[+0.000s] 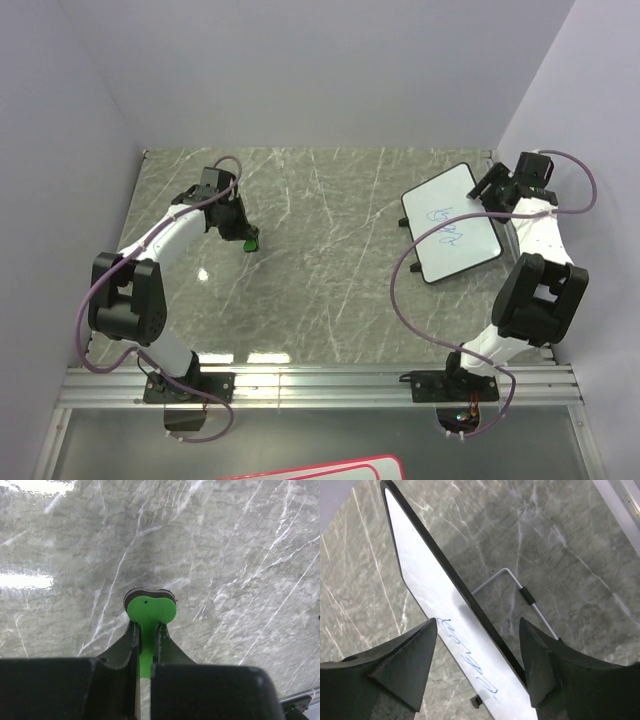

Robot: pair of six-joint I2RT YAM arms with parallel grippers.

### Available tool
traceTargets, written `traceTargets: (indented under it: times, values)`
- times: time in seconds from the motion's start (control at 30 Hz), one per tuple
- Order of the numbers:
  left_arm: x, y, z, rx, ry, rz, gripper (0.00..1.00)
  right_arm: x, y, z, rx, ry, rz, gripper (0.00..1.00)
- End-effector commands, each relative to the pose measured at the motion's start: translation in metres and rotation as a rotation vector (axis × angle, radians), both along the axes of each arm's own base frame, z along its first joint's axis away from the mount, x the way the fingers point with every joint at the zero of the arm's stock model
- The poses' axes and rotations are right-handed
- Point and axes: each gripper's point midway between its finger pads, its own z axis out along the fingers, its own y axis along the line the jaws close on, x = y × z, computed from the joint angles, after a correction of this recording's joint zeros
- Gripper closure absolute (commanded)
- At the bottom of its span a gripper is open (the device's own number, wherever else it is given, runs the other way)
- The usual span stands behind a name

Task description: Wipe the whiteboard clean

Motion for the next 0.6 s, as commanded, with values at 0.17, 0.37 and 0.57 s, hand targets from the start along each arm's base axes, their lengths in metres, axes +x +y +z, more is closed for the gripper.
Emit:
traceTargets:
  times: [0.17,0.37,0.57]
  values:
    - [0.001,-0.004,0.011,-0.02,-0.028,-0.025,1.0,-0.016,0.016,-0.018,0.023,-0.009,0.07,0.36]
    - [0.001,-0.005,0.011,-0.023,-0.025,-0.033,1.0,-0.02,0.038,-0.034,0.114,-0.012,0.143,1.0]
    - [0.002,-0.005,0.013,-0.021,-0.031,-0.038,1.0,-0.024,0.059,-0.05,0.148,0.028,0.213,1.0]
